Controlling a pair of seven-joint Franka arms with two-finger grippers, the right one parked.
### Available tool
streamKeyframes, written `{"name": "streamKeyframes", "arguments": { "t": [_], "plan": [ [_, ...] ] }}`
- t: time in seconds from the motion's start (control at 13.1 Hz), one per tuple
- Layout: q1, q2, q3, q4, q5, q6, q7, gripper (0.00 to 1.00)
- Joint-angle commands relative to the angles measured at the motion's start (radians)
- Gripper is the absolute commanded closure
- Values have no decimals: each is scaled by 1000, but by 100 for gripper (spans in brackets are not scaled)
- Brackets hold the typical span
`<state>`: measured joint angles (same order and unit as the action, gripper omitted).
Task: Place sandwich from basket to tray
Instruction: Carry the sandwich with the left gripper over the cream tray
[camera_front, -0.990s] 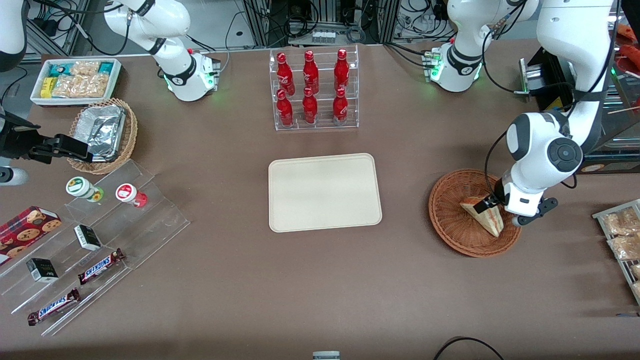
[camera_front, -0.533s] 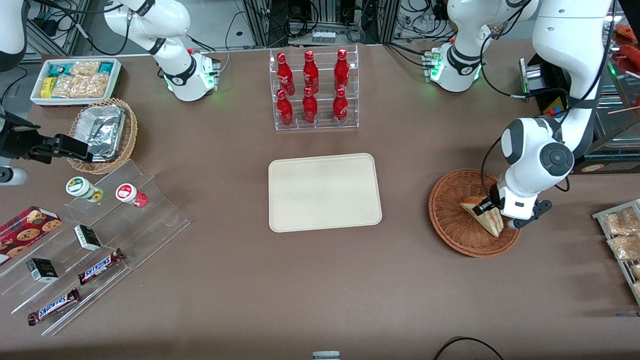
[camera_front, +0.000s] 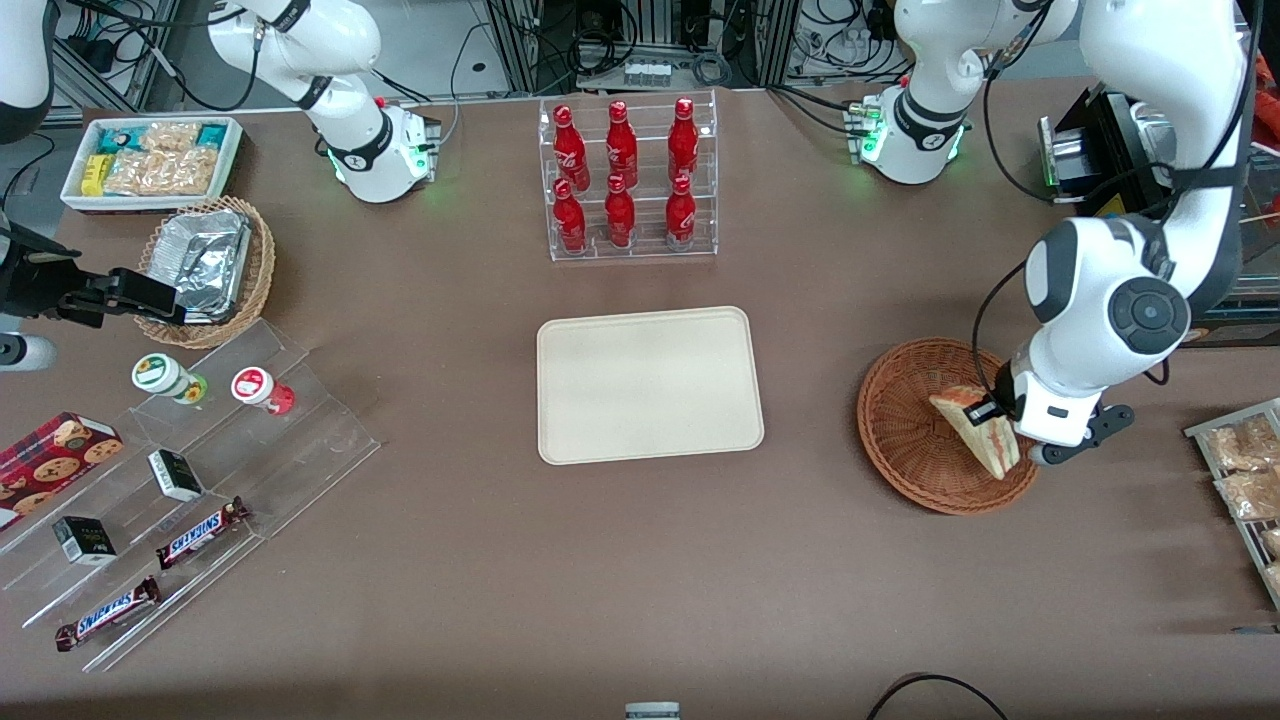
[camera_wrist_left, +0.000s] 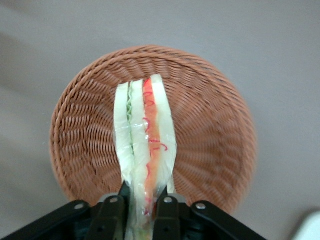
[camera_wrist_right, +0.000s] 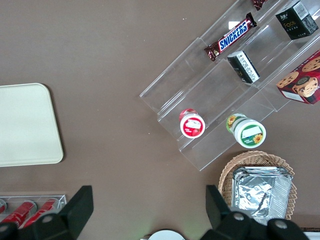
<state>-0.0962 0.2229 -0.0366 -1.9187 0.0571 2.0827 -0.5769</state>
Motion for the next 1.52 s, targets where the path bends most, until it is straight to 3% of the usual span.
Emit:
{"name": "streamKeyframes", "arguments": {
  "t": [0.0,0.23,0.61,1.45],
  "plan": [
    [-129,19,0,195,20,-183,-37,100],
    [-282,65,-2,273,20,-219,-135,100],
    [-457,163,-2,316,6,-181,-143,100],
    [-563,293,-19,322,7,-49,-164,100]
  ]
}}
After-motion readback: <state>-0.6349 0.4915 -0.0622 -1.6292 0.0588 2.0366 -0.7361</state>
